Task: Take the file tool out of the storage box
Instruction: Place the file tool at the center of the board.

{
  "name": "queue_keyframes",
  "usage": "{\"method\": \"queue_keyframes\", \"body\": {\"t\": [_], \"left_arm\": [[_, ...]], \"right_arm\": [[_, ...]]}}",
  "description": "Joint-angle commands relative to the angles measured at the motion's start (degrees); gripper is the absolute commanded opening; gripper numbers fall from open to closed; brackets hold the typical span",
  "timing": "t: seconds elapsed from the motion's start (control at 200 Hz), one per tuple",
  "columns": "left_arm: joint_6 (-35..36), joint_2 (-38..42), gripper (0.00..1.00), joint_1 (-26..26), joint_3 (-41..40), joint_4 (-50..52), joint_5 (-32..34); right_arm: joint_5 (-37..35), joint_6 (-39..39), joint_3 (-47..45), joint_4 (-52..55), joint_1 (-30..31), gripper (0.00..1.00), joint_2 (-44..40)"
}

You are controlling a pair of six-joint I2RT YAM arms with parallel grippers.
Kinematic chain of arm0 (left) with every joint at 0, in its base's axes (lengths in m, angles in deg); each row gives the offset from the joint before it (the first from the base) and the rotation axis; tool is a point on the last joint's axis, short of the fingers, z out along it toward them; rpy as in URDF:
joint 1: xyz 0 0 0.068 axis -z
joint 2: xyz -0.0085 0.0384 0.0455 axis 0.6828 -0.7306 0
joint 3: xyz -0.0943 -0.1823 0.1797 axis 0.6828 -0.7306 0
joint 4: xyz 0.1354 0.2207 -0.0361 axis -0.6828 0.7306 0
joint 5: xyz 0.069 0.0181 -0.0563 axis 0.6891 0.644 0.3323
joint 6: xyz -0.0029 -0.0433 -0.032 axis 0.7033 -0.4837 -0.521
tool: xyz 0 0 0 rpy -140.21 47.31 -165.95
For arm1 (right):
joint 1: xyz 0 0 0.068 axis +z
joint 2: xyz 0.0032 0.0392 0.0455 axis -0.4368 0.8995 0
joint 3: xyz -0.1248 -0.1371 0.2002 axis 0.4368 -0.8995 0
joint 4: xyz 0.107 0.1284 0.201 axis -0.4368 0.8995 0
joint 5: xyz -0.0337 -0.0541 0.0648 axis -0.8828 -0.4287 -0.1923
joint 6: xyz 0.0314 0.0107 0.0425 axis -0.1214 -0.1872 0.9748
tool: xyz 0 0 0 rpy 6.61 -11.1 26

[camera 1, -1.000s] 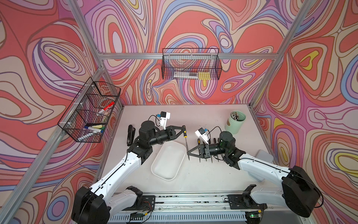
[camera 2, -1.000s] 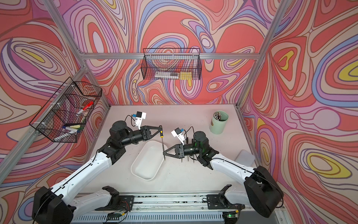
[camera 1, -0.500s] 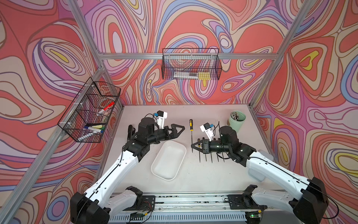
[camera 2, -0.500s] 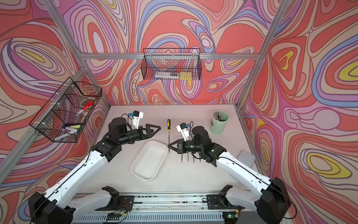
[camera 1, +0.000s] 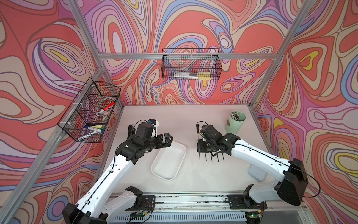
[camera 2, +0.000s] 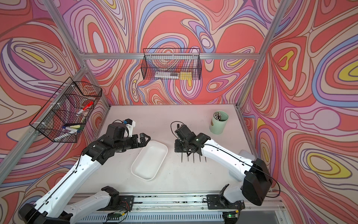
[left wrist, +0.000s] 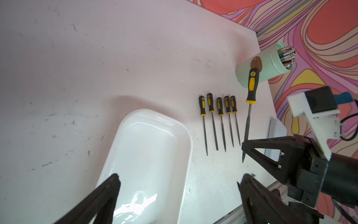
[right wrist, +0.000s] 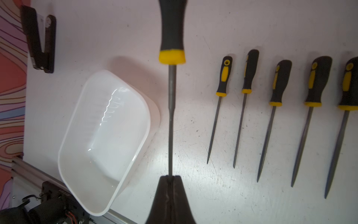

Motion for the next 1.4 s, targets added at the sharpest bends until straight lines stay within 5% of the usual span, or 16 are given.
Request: {"method": "queue_keyframes", "body": {"t": [0.0,0.736,1.392], "left_arm": [[2.06,2.39,0.99,-0.25,-1.43,3.7,2.79],[2.51,3.26,0.99,-0.33,-4.14,2.02,2.24],[2.51,3.76,0.99,-0.29,-4.23,2.46,2.59]], "right_arm": [[-4.38,2.37,1.39,4.14,0.32,0.0,2.8],[-1.97,5.73,1.97,-3.24,2.45,0.0,19.66],[-1.05,5.72,1.88,-4.14,2.63,0.0,23.53]]}}
